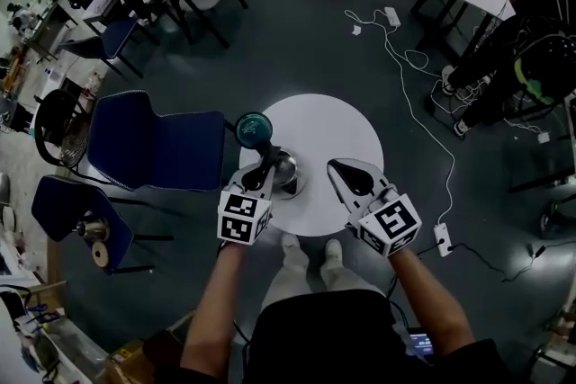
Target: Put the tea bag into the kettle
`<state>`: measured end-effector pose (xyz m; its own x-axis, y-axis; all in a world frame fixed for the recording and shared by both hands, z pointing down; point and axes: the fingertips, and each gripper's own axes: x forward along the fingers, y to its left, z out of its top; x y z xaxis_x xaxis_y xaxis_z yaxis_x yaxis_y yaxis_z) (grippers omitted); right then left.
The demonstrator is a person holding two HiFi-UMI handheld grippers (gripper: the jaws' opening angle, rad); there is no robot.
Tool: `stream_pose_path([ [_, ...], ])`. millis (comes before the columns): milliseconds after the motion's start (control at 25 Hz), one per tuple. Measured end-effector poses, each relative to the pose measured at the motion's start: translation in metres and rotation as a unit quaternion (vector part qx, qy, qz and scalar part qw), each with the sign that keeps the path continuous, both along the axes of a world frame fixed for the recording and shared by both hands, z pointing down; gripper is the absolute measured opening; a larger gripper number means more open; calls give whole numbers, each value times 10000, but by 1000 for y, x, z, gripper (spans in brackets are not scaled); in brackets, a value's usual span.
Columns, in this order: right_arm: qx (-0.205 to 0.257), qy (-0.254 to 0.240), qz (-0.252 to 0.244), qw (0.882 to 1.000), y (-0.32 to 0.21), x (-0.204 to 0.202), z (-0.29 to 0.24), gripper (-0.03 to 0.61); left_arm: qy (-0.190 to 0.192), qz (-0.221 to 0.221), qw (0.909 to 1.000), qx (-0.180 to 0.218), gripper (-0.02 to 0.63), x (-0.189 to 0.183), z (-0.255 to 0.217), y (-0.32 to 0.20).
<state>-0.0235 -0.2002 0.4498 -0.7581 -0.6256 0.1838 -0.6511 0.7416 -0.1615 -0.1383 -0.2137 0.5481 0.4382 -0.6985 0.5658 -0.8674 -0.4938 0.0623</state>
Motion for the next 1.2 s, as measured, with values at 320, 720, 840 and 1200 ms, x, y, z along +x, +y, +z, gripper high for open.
stream_pose_path([
  [320, -123, 9, 78, 9999, -5, 2, 15, 17, -324, 243, 9988, -268, 12, 1, 31, -2],
  [720, -267, 49, 88, 9996, -6, -1, 30, 15, -337, 280, 9985, -322, 14, 1, 45, -10],
  [840, -300, 51, 94, 9995, -6, -1, 32, 17, -361, 317, 9983, -343, 12, 2, 48, -11],
  [1200, -385, 113, 128, 9991, -11, 3, 39, 17, -345, 446, 9971, -503, 12, 6, 58, -13],
])
